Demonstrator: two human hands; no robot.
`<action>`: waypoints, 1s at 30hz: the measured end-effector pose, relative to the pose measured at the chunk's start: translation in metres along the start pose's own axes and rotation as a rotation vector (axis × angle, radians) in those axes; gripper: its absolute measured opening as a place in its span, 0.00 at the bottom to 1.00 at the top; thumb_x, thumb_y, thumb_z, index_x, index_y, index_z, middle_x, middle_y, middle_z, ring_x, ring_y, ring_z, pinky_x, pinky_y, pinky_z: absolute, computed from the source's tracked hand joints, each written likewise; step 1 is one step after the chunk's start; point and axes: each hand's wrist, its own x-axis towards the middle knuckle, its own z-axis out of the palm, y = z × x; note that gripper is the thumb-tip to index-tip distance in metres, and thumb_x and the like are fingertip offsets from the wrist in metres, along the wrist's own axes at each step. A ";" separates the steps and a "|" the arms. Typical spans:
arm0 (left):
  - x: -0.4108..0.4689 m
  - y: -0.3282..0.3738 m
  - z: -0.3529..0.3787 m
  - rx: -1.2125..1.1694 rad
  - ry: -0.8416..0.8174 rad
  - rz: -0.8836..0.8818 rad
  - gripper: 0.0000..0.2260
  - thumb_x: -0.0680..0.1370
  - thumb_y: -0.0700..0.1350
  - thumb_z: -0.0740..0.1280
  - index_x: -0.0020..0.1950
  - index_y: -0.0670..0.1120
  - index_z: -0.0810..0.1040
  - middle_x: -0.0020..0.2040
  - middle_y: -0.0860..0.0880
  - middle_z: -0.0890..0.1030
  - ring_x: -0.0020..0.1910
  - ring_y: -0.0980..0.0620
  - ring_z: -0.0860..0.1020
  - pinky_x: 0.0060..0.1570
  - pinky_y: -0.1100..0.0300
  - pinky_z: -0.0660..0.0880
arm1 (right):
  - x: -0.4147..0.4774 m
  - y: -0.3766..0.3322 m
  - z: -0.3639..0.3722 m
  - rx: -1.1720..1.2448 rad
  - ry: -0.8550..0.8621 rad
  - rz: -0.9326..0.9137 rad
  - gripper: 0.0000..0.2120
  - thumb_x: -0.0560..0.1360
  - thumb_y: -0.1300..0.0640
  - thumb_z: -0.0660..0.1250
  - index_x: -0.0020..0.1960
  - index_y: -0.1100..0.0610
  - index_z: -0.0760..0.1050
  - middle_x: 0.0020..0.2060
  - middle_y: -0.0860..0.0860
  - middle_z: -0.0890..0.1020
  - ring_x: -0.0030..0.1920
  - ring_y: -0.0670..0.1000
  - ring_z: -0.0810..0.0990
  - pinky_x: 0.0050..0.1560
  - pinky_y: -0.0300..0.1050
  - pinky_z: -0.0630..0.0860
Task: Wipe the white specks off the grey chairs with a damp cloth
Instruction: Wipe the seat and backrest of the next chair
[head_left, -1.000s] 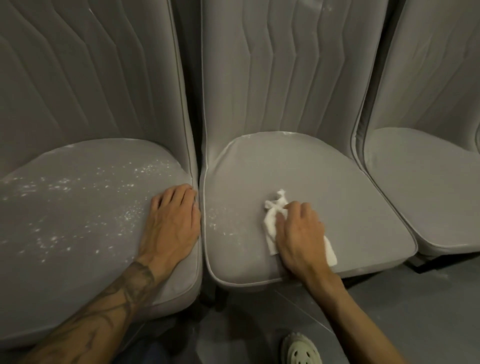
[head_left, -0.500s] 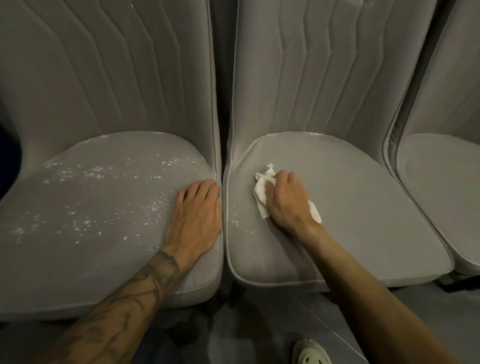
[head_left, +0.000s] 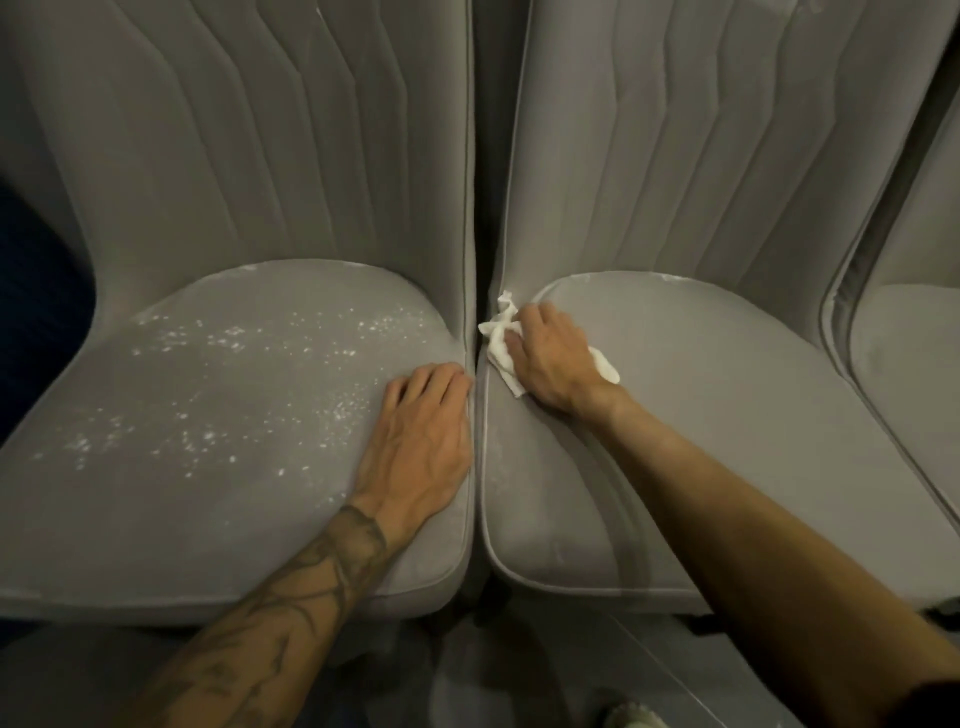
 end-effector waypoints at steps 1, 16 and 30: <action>0.000 -0.001 0.001 -0.012 0.006 0.003 0.20 0.80 0.46 0.52 0.67 0.45 0.76 0.65 0.46 0.78 0.64 0.47 0.75 0.66 0.48 0.70 | -0.005 -0.002 0.004 -0.001 0.021 -0.035 0.16 0.84 0.49 0.54 0.59 0.61 0.69 0.57 0.59 0.74 0.53 0.62 0.74 0.56 0.60 0.71; 0.000 -0.002 -0.002 -0.080 -0.007 0.011 0.24 0.80 0.50 0.48 0.68 0.44 0.76 0.66 0.44 0.78 0.65 0.45 0.75 0.68 0.47 0.69 | -0.046 -0.009 0.010 0.151 0.015 -0.195 0.12 0.82 0.50 0.58 0.54 0.59 0.71 0.51 0.58 0.75 0.48 0.60 0.74 0.52 0.58 0.69; -0.003 -0.005 0.003 -0.025 0.052 0.036 0.14 0.80 0.41 0.58 0.63 0.45 0.75 0.61 0.46 0.77 0.60 0.45 0.74 0.63 0.48 0.69 | -0.155 -0.001 -0.025 0.060 0.022 0.107 0.12 0.83 0.50 0.57 0.55 0.58 0.71 0.51 0.56 0.74 0.50 0.60 0.73 0.54 0.57 0.69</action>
